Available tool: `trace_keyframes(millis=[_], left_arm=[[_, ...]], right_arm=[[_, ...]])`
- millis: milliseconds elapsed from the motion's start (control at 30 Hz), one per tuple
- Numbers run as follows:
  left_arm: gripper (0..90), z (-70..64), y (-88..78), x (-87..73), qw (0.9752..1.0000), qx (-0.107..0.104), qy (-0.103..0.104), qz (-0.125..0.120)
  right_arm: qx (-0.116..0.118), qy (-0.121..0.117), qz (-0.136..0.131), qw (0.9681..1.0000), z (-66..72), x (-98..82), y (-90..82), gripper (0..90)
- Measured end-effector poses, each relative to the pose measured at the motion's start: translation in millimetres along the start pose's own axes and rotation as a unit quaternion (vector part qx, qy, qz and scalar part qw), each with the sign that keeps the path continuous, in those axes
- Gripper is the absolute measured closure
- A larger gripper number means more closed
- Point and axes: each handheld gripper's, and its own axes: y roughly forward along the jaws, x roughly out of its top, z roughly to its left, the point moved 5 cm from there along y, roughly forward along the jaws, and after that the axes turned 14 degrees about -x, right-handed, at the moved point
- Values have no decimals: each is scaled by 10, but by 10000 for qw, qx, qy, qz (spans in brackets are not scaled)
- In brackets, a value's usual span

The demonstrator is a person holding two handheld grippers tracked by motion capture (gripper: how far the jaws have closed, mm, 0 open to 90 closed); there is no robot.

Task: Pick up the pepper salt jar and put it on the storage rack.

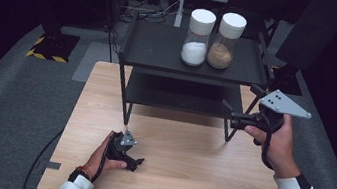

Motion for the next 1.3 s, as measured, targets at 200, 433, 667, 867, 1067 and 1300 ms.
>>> trace_keyframes(millis=[200,433,667,867,1067,1300], left_arm=[[7,0,0,0,10000,1,3,-1],[7,0,0,0,10000,2,3,1],[7,-1,0,0,10000,2,0,-2],[7,-1,0,1,10000,6,10,4],[7,-1,0,1,10000,8,9,2],[7,-1,0,1,10000,6,9,3]], right_arm=[[31,56,210,9998,-34,-277,-37,3],[33,-86,388,9992,12,-597,-47,3],[134,-176,539,9983,48,-876,-87,5],[252,-13,755,9968,42,-1131,-106,7],[218,-63,950,9952,50,-1368,-109,9],[170,-220,1119,9933,61,-1532,-125,12]])
